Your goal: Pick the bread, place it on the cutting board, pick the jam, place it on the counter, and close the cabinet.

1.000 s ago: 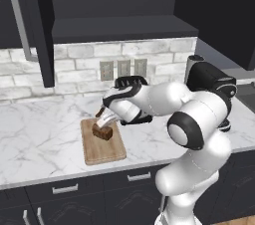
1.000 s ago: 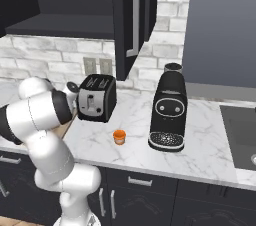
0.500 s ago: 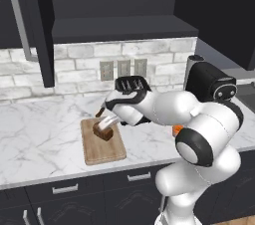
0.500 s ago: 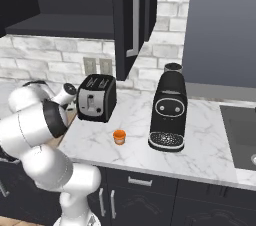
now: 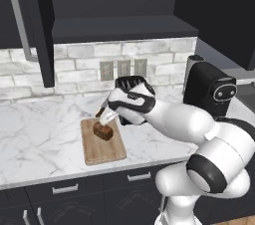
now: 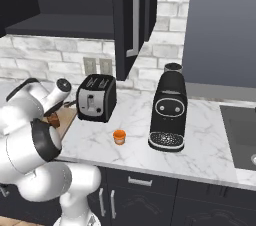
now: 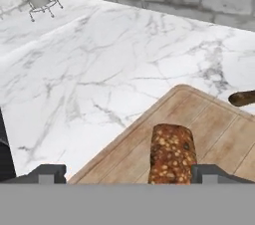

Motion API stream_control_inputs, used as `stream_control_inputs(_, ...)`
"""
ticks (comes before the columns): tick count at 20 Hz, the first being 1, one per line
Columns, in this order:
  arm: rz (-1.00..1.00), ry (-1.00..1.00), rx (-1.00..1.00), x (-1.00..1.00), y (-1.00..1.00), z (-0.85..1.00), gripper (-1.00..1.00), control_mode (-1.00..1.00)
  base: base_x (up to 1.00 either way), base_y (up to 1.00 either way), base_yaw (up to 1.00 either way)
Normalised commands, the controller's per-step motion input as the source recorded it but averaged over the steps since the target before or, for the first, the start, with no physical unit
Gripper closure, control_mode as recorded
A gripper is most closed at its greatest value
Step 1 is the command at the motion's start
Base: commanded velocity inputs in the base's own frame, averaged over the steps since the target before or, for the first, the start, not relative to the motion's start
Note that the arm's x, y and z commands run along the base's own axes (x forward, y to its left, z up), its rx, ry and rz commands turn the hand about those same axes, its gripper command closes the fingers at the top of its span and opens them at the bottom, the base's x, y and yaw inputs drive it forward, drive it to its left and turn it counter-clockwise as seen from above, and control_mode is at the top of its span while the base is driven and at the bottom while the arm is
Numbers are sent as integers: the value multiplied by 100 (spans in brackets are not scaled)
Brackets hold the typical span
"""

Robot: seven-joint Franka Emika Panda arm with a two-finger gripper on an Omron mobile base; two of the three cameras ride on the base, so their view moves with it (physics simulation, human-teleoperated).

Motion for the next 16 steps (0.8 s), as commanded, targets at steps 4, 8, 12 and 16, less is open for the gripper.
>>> stream_control_inputs(4,0,-22,0,-2,0,41,-100,-100,0,0,0)
stream_control_inputs(8,0,-25,0,-12,0,44,-100,-100,0,0,0)
stream_control_inputs(12,0,-25,0,-17,0,42,-100,-100,0,0,0)
stream_control_inputs(16,0,-23,0,-29,0,48,-100,-100,0,0,0)
